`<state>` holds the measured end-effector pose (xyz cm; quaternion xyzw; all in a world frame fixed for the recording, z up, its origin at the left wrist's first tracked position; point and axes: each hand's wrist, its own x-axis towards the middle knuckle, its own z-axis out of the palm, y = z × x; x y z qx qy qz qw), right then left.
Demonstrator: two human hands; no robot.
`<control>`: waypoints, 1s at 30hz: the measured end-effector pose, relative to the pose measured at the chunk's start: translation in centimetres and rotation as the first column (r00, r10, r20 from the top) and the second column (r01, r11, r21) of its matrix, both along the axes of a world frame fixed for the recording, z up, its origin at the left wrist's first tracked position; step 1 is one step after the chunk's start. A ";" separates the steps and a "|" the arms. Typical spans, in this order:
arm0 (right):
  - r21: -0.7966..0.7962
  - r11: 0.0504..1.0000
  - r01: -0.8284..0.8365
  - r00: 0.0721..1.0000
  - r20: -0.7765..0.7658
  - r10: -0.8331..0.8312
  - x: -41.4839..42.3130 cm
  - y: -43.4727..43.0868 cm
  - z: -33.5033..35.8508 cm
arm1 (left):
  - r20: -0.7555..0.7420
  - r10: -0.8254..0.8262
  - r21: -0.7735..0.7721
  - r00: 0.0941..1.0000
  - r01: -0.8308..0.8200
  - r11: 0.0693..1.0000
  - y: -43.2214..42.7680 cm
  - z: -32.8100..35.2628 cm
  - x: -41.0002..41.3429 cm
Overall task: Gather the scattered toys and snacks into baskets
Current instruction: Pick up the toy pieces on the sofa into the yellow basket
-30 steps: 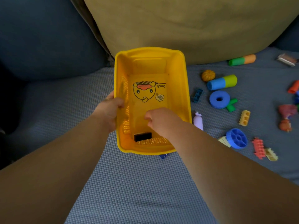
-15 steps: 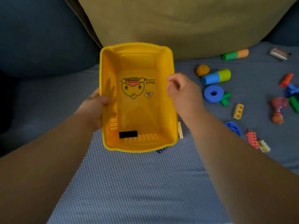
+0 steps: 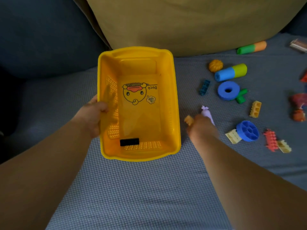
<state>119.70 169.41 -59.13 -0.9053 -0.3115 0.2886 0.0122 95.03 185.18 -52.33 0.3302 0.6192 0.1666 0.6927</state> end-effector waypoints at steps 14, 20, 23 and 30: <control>0.337 0.793 -0.507 0.833 -0.042 0.551 -8.3 6.2 6.2 | 0.088 0.015 0.012 0.996 -0.016 1.000 -1.1 1.7 5.0; 0.162 0.801 -0.577 0.801 -0.083 0.593 -9.0 5.6 2.7 | 0.101 0.003 0.012 0.995 -0.004 1.000 -1.1 1.4 5.3; 0.111 0.777 -0.619 0.773 -0.089 0.629 -8.6 5.7 3.2 | 0.105 -0.006 0.009 0.994 0.005 1.000 -1.3 1.4 5.2; 0.624 0.757 -0.193 0.946 -0.085 0.311 -3.6 5.5 9.4 | 0.069 -0.042 0.027 0.997 0.040 0.999 -0.9 2.0 3.1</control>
